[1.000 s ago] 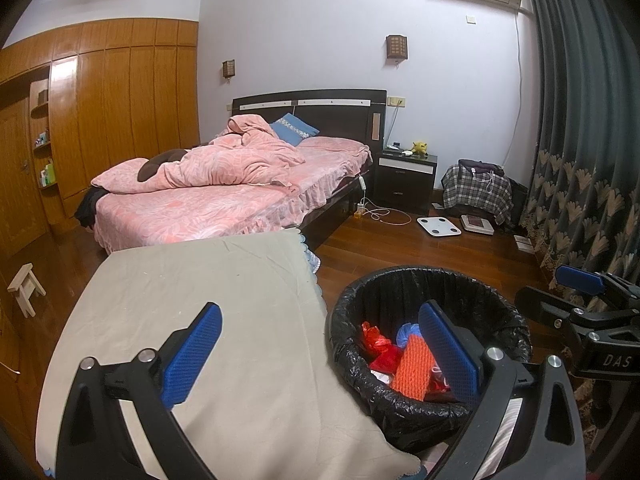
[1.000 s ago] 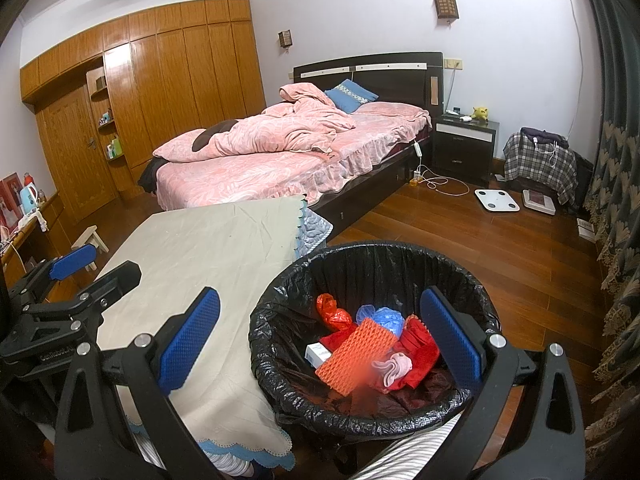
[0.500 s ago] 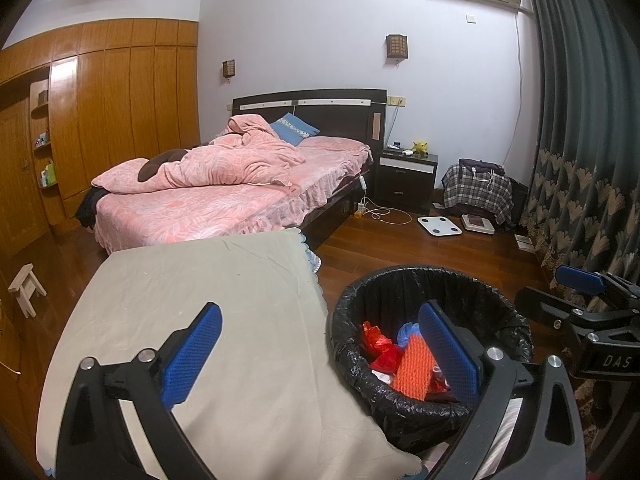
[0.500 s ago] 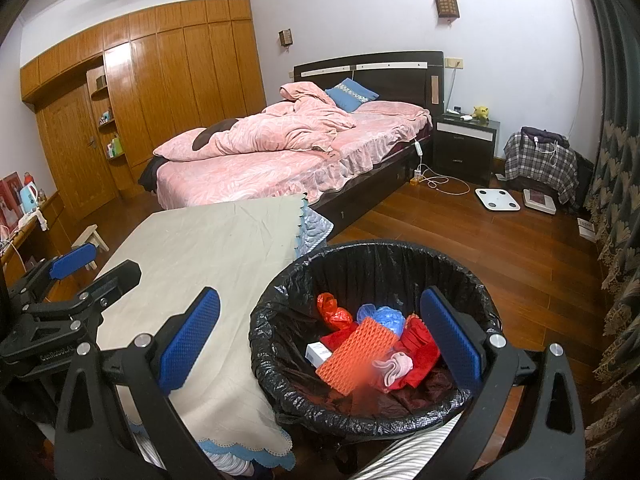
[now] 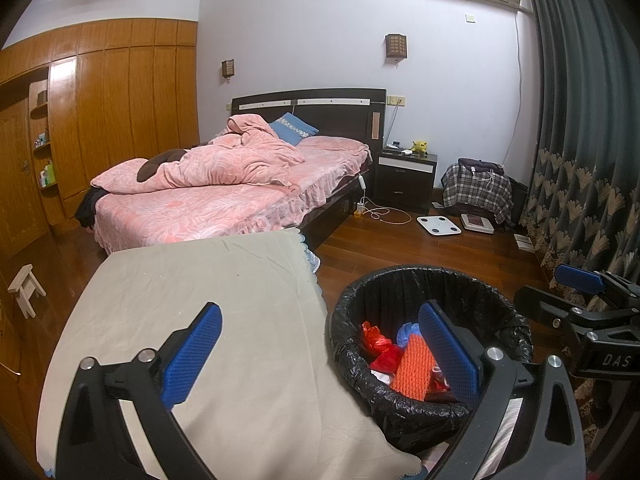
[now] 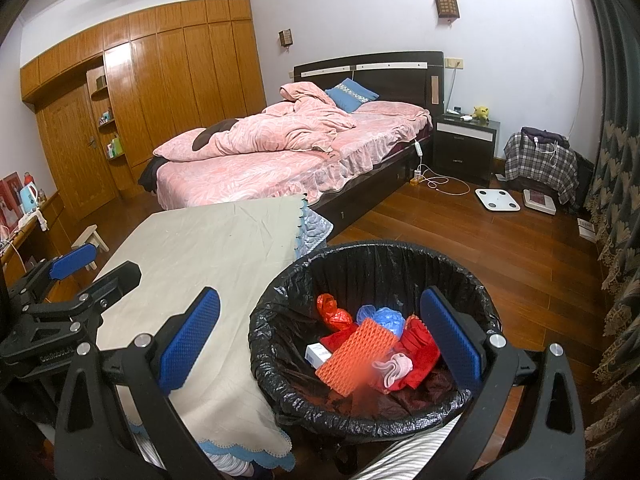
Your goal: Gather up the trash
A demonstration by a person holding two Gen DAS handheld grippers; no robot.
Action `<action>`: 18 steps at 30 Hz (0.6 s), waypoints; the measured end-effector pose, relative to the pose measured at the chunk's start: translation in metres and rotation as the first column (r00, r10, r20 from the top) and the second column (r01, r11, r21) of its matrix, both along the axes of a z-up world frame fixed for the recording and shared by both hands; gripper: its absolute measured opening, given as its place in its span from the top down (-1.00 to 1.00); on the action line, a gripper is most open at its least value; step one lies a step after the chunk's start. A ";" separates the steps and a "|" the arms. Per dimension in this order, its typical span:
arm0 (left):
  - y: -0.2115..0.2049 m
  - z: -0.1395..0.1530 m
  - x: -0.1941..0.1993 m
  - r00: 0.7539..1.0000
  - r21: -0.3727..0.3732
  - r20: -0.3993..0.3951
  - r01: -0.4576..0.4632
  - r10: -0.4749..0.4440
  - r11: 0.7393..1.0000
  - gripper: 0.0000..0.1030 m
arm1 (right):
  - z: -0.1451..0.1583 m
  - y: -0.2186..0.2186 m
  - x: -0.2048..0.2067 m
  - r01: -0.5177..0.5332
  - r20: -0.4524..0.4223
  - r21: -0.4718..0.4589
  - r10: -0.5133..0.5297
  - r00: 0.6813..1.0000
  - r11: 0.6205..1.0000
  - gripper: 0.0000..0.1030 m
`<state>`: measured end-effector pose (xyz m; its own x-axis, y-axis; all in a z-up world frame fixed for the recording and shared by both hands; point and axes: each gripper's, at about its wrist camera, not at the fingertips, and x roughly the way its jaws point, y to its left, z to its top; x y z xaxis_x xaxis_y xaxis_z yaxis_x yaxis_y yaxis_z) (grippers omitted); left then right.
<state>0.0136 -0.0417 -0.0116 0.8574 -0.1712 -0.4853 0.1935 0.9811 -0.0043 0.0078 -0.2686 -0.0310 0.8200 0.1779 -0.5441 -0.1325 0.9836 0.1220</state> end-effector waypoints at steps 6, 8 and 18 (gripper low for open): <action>0.000 -0.002 0.000 1.000 -0.002 -0.003 0.003 -0.003 1.000 -0.88 | 0.000 0.000 0.000 0.000 0.001 0.000 0.000 1.000 1.000 -0.89; 0.001 -0.003 0.000 1.000 -0.001 -0.002 0.003 -0.003 1.000 -0.88 | 0.000 0.000 0.000 0.000 0.000 0.000 0.000 1.000 1.000 -0.89; 0.002 -0.008 0.002 1.000 -0.001 -0.011 -0.002 0.002 1.000 -0.88 | 0.001 0.000 0.000 -0.001 0.000 0.000 0.001 1.000 1.000 -0.89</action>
<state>0.0151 -0.0398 -0.0195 0.8526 -0.1696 -0.4943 0.1911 0.9815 -0.0071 0.0082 -0.2687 -0.0300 0.8196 0.1784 -0.5445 -0.1330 0.9836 0.1220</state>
